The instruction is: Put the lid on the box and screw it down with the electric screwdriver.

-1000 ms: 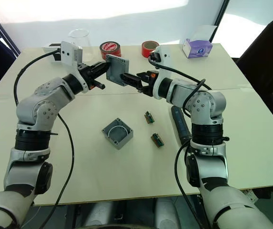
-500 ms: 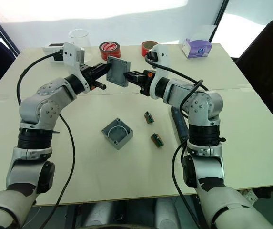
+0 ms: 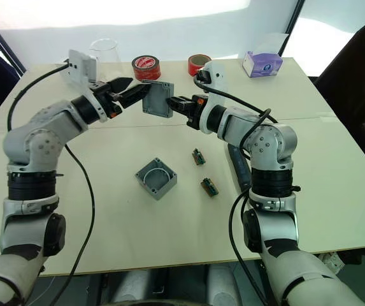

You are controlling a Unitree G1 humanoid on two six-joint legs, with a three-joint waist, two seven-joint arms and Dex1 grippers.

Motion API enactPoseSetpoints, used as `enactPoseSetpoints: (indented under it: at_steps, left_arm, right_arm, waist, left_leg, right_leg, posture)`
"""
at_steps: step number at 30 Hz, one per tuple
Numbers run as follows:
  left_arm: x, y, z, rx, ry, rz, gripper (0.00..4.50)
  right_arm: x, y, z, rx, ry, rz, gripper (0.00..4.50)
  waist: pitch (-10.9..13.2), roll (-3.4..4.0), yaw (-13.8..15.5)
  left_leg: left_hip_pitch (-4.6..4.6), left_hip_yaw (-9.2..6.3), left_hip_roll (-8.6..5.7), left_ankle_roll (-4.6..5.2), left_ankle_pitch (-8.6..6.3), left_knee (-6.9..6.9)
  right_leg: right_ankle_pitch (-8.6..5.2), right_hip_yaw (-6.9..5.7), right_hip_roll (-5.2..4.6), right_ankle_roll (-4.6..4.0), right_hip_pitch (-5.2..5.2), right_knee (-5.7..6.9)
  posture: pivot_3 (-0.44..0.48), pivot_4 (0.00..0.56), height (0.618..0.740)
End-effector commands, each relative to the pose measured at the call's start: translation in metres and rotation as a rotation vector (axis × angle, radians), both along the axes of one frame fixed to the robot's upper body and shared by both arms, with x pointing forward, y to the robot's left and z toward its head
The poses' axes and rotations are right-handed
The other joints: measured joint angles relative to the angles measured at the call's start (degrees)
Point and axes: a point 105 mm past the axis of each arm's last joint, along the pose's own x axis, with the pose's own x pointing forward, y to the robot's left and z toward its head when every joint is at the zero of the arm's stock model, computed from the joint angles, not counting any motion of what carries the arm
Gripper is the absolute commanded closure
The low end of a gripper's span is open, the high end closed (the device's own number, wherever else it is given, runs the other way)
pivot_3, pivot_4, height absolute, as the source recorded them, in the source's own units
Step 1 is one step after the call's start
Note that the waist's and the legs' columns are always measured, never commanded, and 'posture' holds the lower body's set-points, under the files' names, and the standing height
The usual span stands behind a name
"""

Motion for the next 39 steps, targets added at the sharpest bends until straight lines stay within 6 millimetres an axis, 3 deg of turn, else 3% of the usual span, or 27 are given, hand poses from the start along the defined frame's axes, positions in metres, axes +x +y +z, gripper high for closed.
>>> enactPoseSetpoints:
  at_steps: [1,3,6,10,14,17,21,24,28,39]
  left_arm:
    - [-0.011,0.034,0.014,0.01,-0.026,0.044,0.57]
    - [-0.011,0.043,0.008,0.035,-0.007,0.063,0.57]
    - [-0.012,0.05,0.001,0.061,0.015,0.083,1.34]
    - [-0.012,0.047,-0.004,0.074,0.02,0.072,2.96]
    - [-0.015,0.04,-0.009,0.114,0.023,0.038,4.45]
    - [-0.017,0.036,-0.012,0.145,0.023,0.022,4.45]
    - [-0.024,0.02,-0.027,0.307,0.018,-0.045,4.45]
    - [-0.026,0.011,-0.029,0.386,-0.012,-0.083,4.45]
    - [-0.025,0.008,-0.031,0.436,-0.03,-0.103,4.45]
    - [-0.032,-0.005,-0.043,0.497,-0.017,-0.195,4.45]
  right_arm:
    - [-0.013,-0.006,0.019,0.013,-0.131,-0.005,4.37]
    - [-0.021,-0.009,0.023,0.003,-0.189,-0.002,4.37]
    - [-0.045,-0.008,0.025,-0.064,-0.313,0.037,4.37]
    - [-0.068,-0.009,0.019,-0.199,-0.487,0.025,4.37]
    - [-0.084,-0.008,0.003,-0.472,-0.764,0.009,4.37]
    - [-0.089,-0.008,-0.009,-0.596,-0.898,0.013,4.37]
    - [-0.096,-0.006,-0.05,-0.978,-1.26,0.052,4.37]
    - [-0.101,-0.001,-0.077,-1.133,-1.413,0.105,4.37]
    - [-0.103,0.003,-0.09,-1.165,-1.442,0.113,4.37]
    - [-0.093,0.018,-0.099,-1.207,-1.471,0.066,4.37]
  waist:
    - [0.01,0.01,-0.09]
    - [0.02,0.03,0.07]
    - [0.02,0.03,0.47]
    - [0.03,0.01,0.44]
    - [0.03,0.01,0.27]
    - [0.04,-0.01,0.31]
    - [0.05,-0.02,0.39]
    - [0.05,-0.03,0.43]
    - [0.06,-0.04,0.4]
    - [0.05,-0.05,0.47]
  left_leg:
    - [0.0,0.0,0.0,0.0,0.0,-0.03]
    - [0.0,0.0,0.0,0.0,0.0,-0.06]
    - [0.0,0.0,-0.01,0.01,0.0,-0.05]
    - [0.0,-0.01,-0.02,0.08,-0.05,-0.02]
    - [0.0,0.01,-0.03,0.12,-0.07,-0.02]
    - [0.01,0.01,-0.04,0.08,-0.05,-0.01]
    - [0.01,0.03,-0.05,0.03,-0.02,0.03]
    - [0.01,0.03,-0.06,0.0,0.0,0.05]
    - [0.01,0.03,-0.02,-0.02,0.01,0.06]
    - [0.02,0.0,0.0,-0.01,0.01,0.1]
  right_leg:
    - [0.0,0.0,0.01,0.0,-0.01,0.0]
    - [0.0,0.0,0.01,0.0,-0.02,-0.02]
    - [0.0,0.0,0.0,0.0,0.0,-0.02]
    - [0.0,0.0,0.0,0.0,0.03,-0.03]
    - [-0.01,0.0,0.0,0.01,0.02,-0.05]
    - [-0.02,0.0,0.0,0.02,0.02,-0.13]
    - [-0.02,0.0,0.0,0.02,0.02,-0.15]
    - [-0.03,0.0,0.0,0.01,0.02,-0.15]
    - [-0.03,0.01,0.02,0.01,0.01,-0.15]
    - [-0.03,0.0,0.03,0.01,0.07,-0.14]
  posture:
    - [0.0,0.15,0.74]
    - [0.0,0.15,0.74]
    - [0.0,0.15,0.74]
    - [0.0,0.15,0.74]
    - [0.0,0.15,0.74]
    - [0.0,0.15,0.74]
    - [0.0,0.15,0.74]
    - [0.0,0.15,0.74]
    - [0.0,0.15,0.74]
    - [0.0,0.15,0.74]
